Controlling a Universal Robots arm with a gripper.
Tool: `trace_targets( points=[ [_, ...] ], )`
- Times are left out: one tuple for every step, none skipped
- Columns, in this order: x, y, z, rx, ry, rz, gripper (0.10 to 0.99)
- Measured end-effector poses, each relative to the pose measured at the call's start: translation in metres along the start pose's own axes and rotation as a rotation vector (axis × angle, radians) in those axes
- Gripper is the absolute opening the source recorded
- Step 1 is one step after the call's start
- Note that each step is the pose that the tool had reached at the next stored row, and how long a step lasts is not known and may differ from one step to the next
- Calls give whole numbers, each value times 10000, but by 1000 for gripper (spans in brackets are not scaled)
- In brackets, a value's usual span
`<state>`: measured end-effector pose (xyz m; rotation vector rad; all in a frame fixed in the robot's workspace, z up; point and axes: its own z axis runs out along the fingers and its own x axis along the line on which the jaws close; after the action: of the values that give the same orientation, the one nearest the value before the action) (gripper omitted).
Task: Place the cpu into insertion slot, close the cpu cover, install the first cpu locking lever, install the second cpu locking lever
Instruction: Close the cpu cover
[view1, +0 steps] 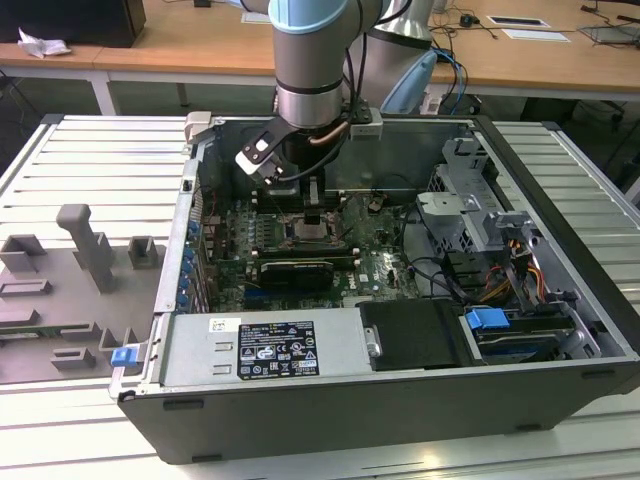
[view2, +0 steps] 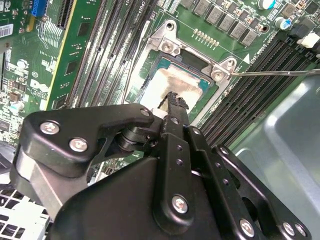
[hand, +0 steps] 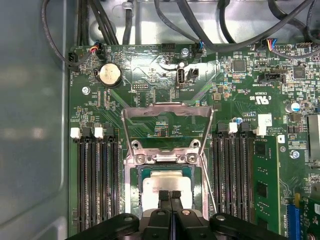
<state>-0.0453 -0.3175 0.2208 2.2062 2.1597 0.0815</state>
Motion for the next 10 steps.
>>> trace_targets(
  points=[
    [0, 0, 0, -1, 0, 0, 106],
    [0, 0, -1, -3, 2, -1, 106],
    [0, 1, -4, -2, 1, -1, 106],
    [0, 0, -5, -2, 1, 0, 106],
    [0, 1, -7, -2, 1, 0, 106],
    [0, 1, -8, -2, 1, 0, 106],
    [0, 1, -11, -2, 1, 0, 106],
    [0, 1, -13, -2, 0, 0, 106],
    [0, 1, -15, -2, 1, 0, 106],
    [0, 1, -18, -2, 1, 0, 106]
  ],
)
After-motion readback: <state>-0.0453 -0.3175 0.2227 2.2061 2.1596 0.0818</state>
